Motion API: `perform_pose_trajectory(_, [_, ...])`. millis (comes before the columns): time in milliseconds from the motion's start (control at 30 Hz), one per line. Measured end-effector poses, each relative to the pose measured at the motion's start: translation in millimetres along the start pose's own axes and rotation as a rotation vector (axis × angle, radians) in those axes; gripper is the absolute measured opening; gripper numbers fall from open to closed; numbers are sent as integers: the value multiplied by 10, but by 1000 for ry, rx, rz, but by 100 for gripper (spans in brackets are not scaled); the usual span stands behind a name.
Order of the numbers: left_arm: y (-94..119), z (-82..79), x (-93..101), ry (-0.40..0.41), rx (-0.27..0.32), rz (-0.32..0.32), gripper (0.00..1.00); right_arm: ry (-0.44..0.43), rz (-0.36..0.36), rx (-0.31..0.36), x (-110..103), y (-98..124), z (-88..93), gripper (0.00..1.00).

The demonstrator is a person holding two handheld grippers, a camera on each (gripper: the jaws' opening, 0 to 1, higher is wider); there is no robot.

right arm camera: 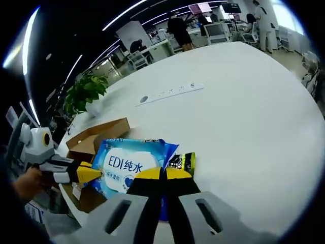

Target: Operate the shoe box by opening the lid, removing the specified soft item, and placing it in the target area until the item is outside and the box remains undamaged.

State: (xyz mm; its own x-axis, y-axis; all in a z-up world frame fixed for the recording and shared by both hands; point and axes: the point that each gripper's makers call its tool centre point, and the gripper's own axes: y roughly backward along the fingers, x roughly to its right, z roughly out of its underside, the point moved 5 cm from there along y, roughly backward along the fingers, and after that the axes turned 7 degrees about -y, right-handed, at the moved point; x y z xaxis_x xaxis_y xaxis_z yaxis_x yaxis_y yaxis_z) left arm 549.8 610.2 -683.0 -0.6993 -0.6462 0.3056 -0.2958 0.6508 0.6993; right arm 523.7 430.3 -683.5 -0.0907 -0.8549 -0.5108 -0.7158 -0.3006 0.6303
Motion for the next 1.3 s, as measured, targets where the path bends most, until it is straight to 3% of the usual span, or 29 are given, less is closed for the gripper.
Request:
perform_pose_trajectory(267, [-147, 62, 42, -74, -62, -8, 0, -14, 27, -35, 147, -104, 78, 0])
perform_pose_trajectory(633, [-285, 134, 76, -235, -165, -39, 0, -26, 46, -69, 290, -219, 172, 0])
perform_pose_trajectory(1300, [-355, 163, 98, -410, -231, -74, 2, 3, 61, -66, 398, -366, 168, 0])
